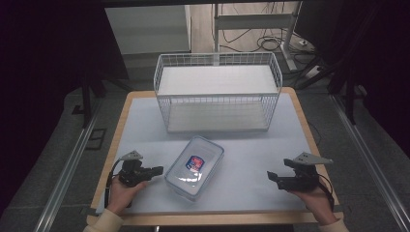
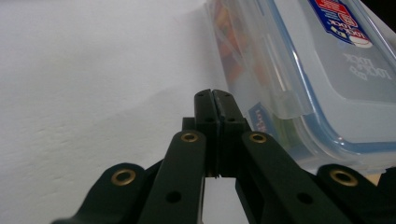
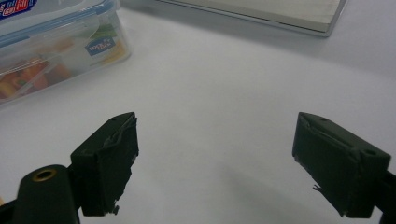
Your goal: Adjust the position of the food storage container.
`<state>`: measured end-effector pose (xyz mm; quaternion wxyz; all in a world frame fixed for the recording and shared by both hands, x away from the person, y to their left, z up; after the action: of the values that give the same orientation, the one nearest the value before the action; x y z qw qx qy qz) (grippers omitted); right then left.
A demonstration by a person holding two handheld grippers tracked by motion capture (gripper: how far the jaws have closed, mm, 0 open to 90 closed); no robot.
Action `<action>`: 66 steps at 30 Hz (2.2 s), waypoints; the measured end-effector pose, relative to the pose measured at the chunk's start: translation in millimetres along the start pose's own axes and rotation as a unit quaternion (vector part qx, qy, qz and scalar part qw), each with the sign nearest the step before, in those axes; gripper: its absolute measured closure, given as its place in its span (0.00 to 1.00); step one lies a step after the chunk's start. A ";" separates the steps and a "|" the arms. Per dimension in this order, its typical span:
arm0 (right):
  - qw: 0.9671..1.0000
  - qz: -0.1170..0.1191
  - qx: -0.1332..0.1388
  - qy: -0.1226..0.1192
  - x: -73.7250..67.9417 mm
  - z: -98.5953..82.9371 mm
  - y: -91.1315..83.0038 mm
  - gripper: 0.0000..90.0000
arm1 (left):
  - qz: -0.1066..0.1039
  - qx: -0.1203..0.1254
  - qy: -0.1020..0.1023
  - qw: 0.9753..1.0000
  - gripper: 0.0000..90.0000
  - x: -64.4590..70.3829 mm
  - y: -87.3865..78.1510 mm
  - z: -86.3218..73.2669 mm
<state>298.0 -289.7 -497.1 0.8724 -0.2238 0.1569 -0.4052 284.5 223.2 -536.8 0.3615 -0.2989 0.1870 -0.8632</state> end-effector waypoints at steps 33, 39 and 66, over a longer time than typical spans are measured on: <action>1.000 -0.001 0.007 0.002 -0.6 1.1 -5.4 0.16 | -0.053 -0.047 0.027 0.997 1.00 47.7 7.0 -14.5; 1.000 0.002 0.007 -0.001 -2.2 1.4 -5.9 0.16 | -0.069 -0.066 0.039 0.995 1.00 69.9 15.7 -17.1; 1.000 0.007 0.007 0.003 -3.3 1.6 -5.6 0.16 | -0.132 -0.111 0.093 0.981 1.00 157.7 94.8 1.1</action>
<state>293.1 -290.0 -492.6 0.8763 -0.2154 0.1582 -0.4009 245.5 43.7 -526.9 0.1900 -0.2772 0.2731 -0.9014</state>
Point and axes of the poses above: each handheld gripper's, and its own axes: y roughly forward along the jaws, z roughly out of its top, x roughly to its right, the point moved 1 cm from there along y, roughly forward along the jaws, and after that the axes turned 5 degrees about x, right-handed, at the moved point
